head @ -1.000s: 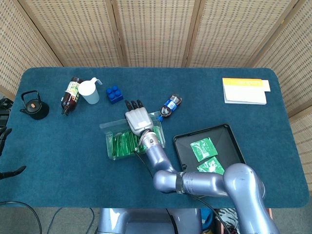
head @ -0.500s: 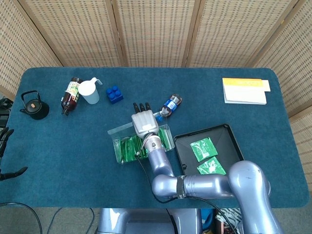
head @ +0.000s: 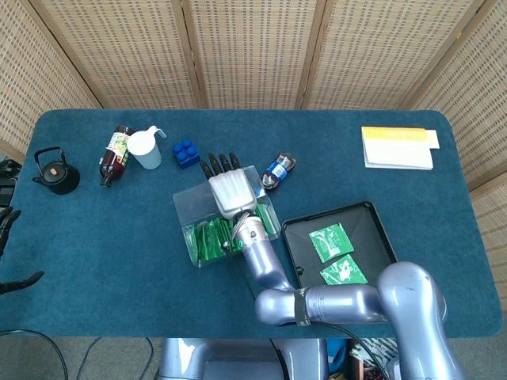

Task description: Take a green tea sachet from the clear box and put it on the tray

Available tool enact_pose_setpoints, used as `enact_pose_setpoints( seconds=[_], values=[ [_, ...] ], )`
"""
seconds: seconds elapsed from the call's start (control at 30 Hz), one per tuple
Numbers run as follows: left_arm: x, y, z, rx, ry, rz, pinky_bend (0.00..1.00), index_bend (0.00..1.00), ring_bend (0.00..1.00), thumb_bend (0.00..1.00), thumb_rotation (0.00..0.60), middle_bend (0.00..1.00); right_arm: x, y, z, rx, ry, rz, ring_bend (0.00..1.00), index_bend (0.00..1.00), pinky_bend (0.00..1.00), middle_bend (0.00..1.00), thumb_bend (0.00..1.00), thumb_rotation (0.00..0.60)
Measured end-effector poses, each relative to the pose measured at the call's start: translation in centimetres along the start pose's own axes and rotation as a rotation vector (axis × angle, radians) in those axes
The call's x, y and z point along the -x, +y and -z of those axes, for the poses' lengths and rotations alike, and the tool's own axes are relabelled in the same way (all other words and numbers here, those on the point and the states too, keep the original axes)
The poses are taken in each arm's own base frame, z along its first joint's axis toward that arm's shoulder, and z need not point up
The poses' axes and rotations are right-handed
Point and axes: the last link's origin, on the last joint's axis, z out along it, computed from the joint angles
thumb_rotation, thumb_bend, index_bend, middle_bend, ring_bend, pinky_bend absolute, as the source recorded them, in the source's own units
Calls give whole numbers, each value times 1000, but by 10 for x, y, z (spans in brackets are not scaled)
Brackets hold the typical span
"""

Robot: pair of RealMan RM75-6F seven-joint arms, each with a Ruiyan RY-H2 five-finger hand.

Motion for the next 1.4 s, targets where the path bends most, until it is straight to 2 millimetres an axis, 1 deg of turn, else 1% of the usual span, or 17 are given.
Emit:
enact_pose_setpoints(
  seconds=[0.17, 0.2, 0.27, 0.33, 0.43, 0.53, 0.67, 0.83, 0.97, 1.17, 1.27, 1.4],
  values=[
    [0, 1, 1, 7, 1, -1, 0, 0, 0, 103, 600, 0, -1, 15, 6, 6, 32, 3, 0, 3, 0, 0, 154, 600],
    [0, 2, 2, 8, 0, -1, 0, 0, 0, 103, 600, 0, -2, 18, 8, 7, 33, 3, 0, 21, 0, 0, 154, 600],
    [0, 2, 2, 11, -1, -2, 0, 0, 0, 103, 600, 0, -3, 27, 13, 8, 31, 0, 0, 100, 0, 0, 155, 600],
    [1, 3, 2, 14, -2, -2, 0, 0, 0, 103, 600, 0, -4, 32, 16, 7, 30, -4, 0, 218, 0, 0, 163, 600],
    [1, 4, 3, 19, -3, -3, 0, 0, 0, 103, 600, 0, -4, 45, 27, -6, 24, -6, 0, 285, 0, 0, 201, 600],
    [1, 5, 4, 24, -5, -5, 0, 0, 0, 103, 600, 0, -4, 58, 38, -29, 20, -1, 0, 325, 0, 0, 215, 600],
    [3, 7, 4, 32, -12, -11, 0, 0, 0, 103, 600, 0, 0, 71, 50, -105, 25, 27, 0, 358, 0, 0, 216, 600],
    [5, 8, 4, 37, -13, -23, 0, 0, 0, 103, 600, 0, 5, 81, 57, -195, 37, 42, 0, 390, 0, 0, 215, 600],
    [6, 8, 4, 35, -15, -27, 0, 0, 0, 103, 600, 0, 16, 92, 61, -254, 26, 50, 0, 404, 0, 0, 216, 600],
    [8, 8, 2, 30, -19, -32, 0, 0, 0, 103, 600, 0, 33, 102, 57, -292, 18, 124, 0, 420, 0, 4, 215, 600],
    [9, 8, 2, 27, -22, -34, 0, 0, 0, 103, 600, 0, 39, 101, 53, -299, 18, 136, 0, 423, 0, 7, 215, 600],
    [9, 7, 1, 23, -23, -34, 0, 0, 0, 103, 600, 0, 43, 101, 49, -300, 19, 145, 0, 428, 0, 9, 215, 600]
  ],
)
